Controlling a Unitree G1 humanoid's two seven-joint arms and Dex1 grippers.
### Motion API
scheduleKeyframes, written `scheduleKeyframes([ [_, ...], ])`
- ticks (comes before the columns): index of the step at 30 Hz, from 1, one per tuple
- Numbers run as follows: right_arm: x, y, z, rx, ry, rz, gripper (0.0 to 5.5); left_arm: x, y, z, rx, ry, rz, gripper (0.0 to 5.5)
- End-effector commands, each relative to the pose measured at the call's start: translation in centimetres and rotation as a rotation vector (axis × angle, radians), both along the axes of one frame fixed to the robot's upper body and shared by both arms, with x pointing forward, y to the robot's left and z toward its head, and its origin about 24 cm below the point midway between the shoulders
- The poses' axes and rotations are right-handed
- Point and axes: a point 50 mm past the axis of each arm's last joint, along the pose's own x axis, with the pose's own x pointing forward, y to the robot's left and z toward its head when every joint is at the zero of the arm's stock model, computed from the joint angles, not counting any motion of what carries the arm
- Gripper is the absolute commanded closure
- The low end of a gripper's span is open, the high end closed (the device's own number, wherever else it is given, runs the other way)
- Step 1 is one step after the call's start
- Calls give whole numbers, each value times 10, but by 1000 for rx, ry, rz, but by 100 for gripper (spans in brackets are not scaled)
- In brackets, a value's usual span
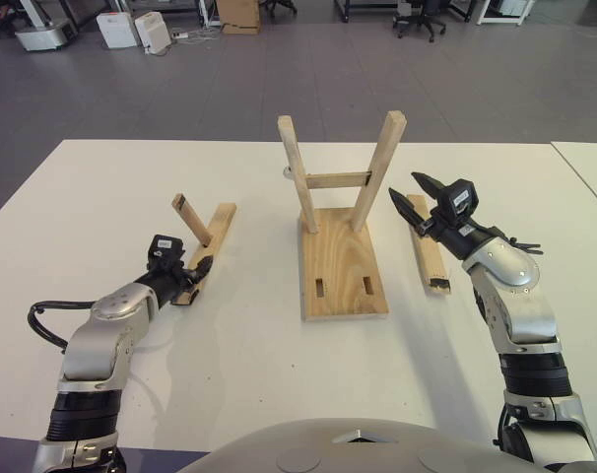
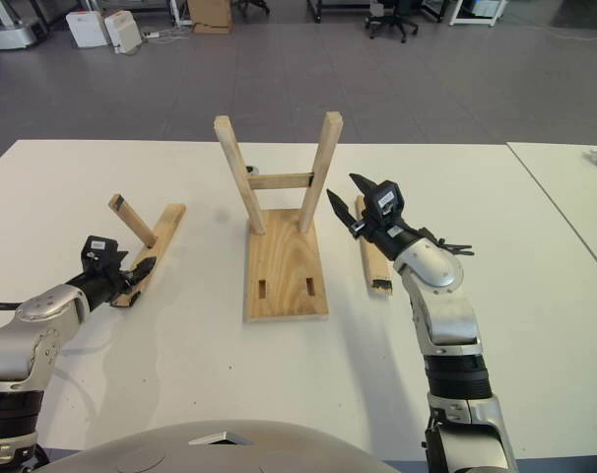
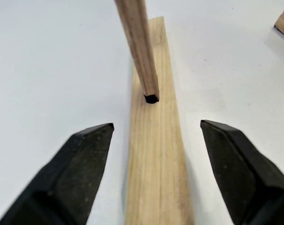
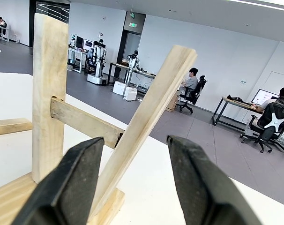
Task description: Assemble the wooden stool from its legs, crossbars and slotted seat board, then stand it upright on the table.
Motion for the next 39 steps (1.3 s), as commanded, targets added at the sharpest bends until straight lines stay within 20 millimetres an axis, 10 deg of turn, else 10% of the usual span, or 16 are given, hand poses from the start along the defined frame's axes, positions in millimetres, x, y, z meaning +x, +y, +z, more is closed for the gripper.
scheduleKeyframes([
  [1, 4, 3, 6, -2, -29, 5, 300, -6, 0, -16, 26, 72, -11, 229],
  [9, 10, 2, 5, -5, 5, -14, 300, -6, 9, -25, 87, 52, 32, 347],
  [12, 18, 6, 18, 145, 67, 40, 300, 16, 6, 28, -66, -230, 33, 347],
  [16, 18, 37, 99, 567, 64, 447, 243, 37, -10, 134, -164, -660, -58, 347],
  [20, 26, 66, 150, 712, 82, 616, 226, 38, -60, 172, -209, -773, -273, 347],
  [27, 42, 79, 179, 950, 210, 655, 226, 32, -125, 174, -227, -744, -574, 347],
  [39, 49, 65, 162, 991, 298, 479, 226, 34, -123, 168, -144, -755, -565, 347],
])
